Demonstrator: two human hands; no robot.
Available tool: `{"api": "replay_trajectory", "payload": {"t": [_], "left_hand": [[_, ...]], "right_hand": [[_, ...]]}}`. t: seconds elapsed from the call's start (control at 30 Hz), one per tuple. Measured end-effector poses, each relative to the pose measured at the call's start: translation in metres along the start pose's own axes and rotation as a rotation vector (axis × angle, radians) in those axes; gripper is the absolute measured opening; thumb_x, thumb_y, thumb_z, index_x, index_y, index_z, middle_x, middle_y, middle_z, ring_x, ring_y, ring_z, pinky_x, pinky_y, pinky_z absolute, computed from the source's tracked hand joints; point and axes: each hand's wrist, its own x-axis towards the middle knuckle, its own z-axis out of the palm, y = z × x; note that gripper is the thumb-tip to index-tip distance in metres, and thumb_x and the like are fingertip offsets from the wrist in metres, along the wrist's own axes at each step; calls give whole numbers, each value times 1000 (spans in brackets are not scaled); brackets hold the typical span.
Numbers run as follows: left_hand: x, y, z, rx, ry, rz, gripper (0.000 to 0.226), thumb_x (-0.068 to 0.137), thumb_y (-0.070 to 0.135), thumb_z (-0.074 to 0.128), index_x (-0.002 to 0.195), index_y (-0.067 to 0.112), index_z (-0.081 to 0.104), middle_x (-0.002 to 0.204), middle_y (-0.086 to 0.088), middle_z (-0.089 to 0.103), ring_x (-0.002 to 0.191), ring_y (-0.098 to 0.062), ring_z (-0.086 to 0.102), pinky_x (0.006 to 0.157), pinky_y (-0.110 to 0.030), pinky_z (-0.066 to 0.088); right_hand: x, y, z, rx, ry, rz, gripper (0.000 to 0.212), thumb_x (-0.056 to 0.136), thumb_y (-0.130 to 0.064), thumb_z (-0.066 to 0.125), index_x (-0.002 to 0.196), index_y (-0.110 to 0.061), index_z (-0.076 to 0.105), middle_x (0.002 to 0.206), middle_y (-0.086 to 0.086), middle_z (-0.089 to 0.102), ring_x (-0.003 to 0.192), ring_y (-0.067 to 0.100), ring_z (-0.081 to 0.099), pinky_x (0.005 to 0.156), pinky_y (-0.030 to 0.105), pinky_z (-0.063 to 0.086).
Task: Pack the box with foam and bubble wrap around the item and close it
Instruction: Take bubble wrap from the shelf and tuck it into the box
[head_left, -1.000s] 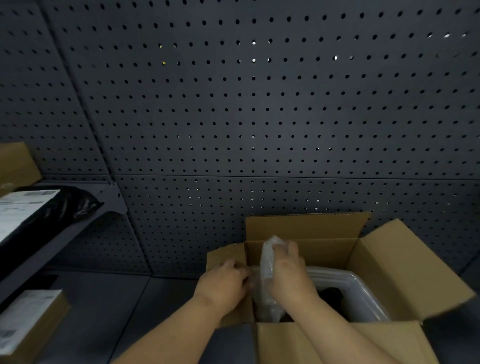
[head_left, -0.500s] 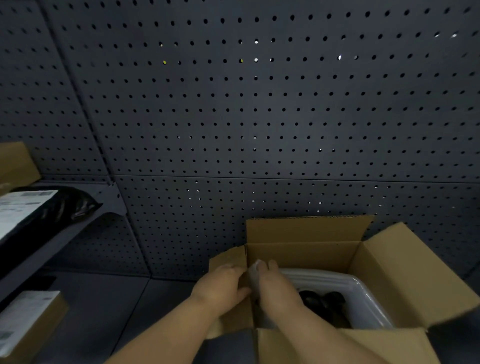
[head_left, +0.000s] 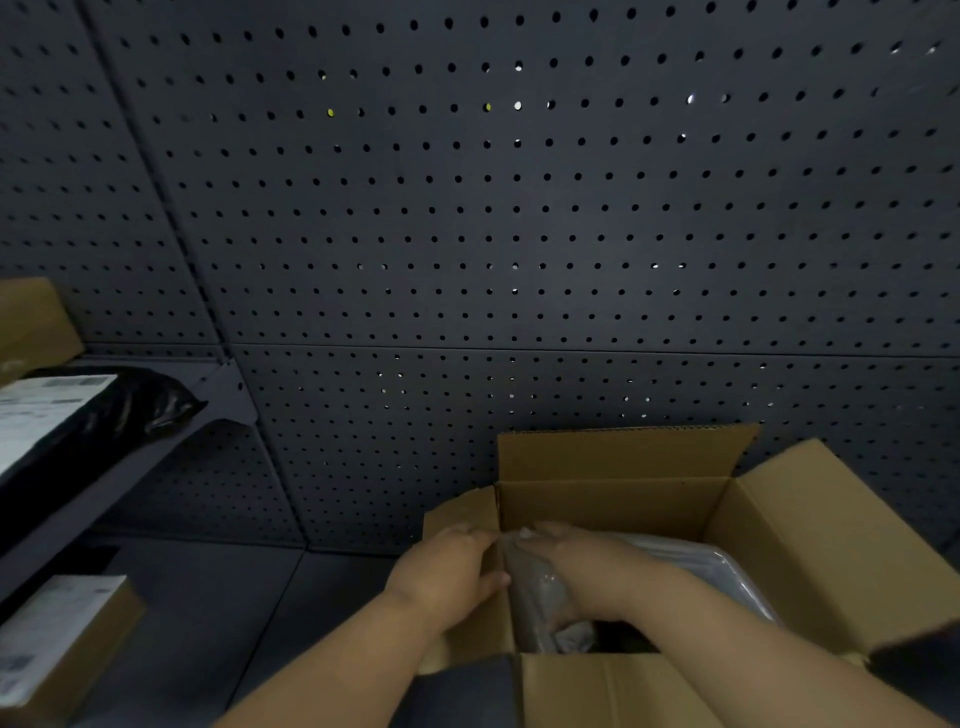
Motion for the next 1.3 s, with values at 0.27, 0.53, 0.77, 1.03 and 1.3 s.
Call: {"api": "replay_trajectory", "payload": {"t": [0.27, 0.53, 0.77, 1.03, 1.3], "left_hand": [[-1, 1, -1, -13, -7, -14, 54, 96, 46, 46, 146, 30, 32, 150, -2, 36, 134, -19, 38, 105, -29, 36], [-1, 0, 0, -26, 3, -13, 55, 96, 45, 46, 147, 29, 31, 150, 0, 36, 134, -17, 37, 104, -27, 35], [1, -2, 0, -32, -1, -22, 55, 95, 46, 48, 146, 30, 33, 147, 0, 39, 132, -18, 40, 105, -28, 37], [0, 1, -1, -52, 7, -19, 54, 95, 44, 49, 146, 29, 34, 147, 1, 40, 132, -17, 40, 104, -28, 36], [2, 2, -3, -72, 0, -19, 55, 95, 43, 50, 146, 30, 33, 148, 3, 37, 133, -16, 38, 103, -24, 33]], "right_hand": [[0, 15, 12, -172, -34, -90, 56, 89, -23, 61, 142, -18, 43, 153, 12, 33, 133, 35, 41, 106, 40, 41], [16, 14, 30, -375, -128, -150, 54, 97, -23, 48, 148, -20, 32, 156, 14, 26, 128, 38, 46, 102, 43, 42], [11, 19, 7, -506, -122, -301, 60, 93, -36, 55, 147, -26, 32, 152, 17, 31, 128, 38, 41, 96, 48, 46], [13, 24, 13, -307, -218, -199, 45, 103, -39, 26, 142, -23, 41, 152, 11, 36, 134, 31, 38, 106, 44, 38], [22, 32, 15, -18, -132, -127, 40, 100, -27, 42, 140, -27, 48, 146, 1, 46, 130, 24, 47, 106, 30, 38]]}}
